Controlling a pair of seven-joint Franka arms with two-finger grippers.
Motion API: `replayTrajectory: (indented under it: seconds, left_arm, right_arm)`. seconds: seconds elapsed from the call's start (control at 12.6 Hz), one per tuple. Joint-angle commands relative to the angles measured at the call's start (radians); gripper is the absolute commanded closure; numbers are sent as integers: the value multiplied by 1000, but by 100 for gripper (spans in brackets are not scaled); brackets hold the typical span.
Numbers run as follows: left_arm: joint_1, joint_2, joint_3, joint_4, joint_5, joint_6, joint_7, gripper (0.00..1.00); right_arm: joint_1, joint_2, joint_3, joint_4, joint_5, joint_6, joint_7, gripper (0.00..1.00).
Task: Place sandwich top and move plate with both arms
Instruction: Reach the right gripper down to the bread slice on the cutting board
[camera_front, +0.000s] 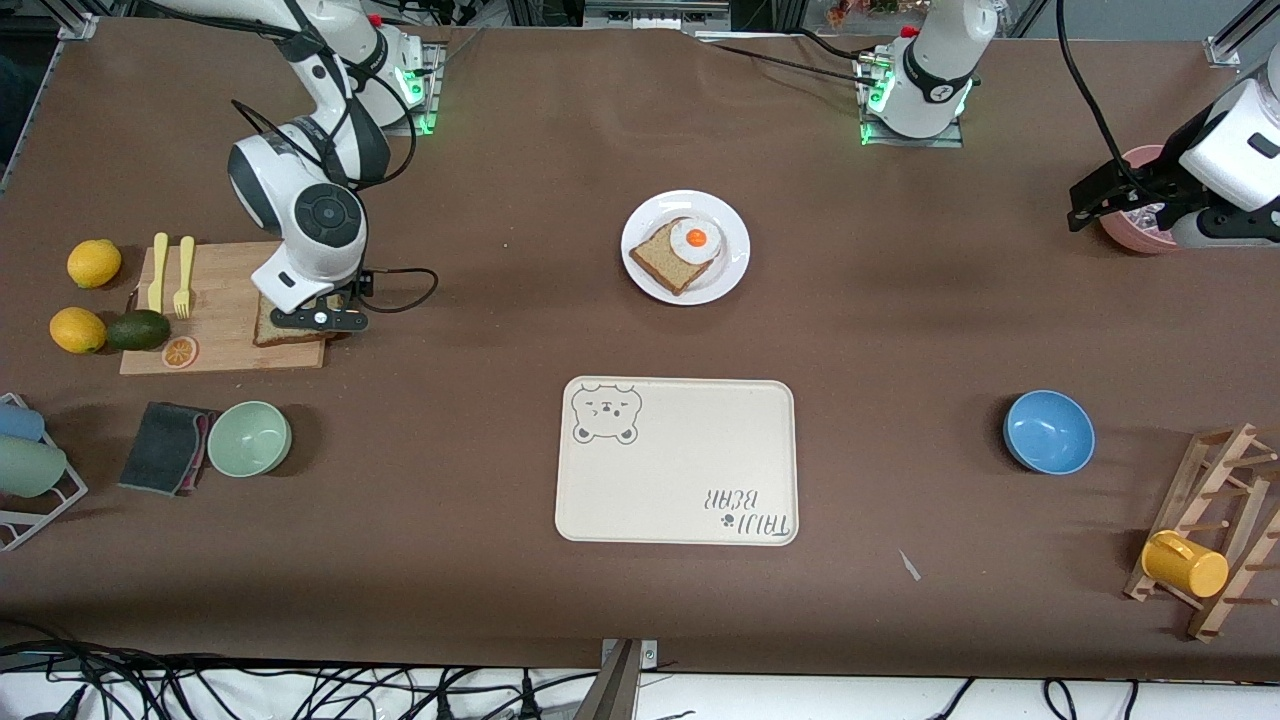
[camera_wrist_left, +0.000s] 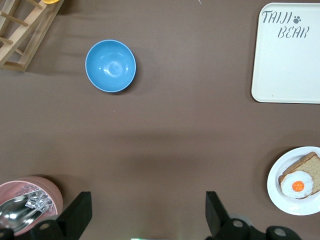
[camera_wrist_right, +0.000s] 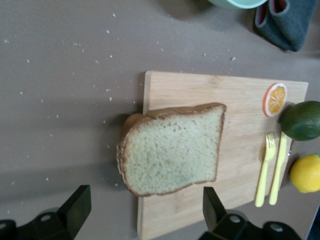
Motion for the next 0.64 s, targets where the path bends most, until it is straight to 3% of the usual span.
replayTrajectory:
  seconds: [0.0, 0.32, 0.56]
  left_arm:
    - [4, 2, -6, 20, 13, -21, -3, 0]
    - [4, 2, -6, 20, 13, -21, -3, 0]
    - [4, 2, -6, 20, 13, -21, -3, 0]
  right_arm:
    - [-6, 63, 5, 9, -70, 69, 75, 1]
    - [-8, 107, 2, 10, -111, 89, 89, 15]
    - [-11, 137, -12, 10, -199, 102, 173, 16]
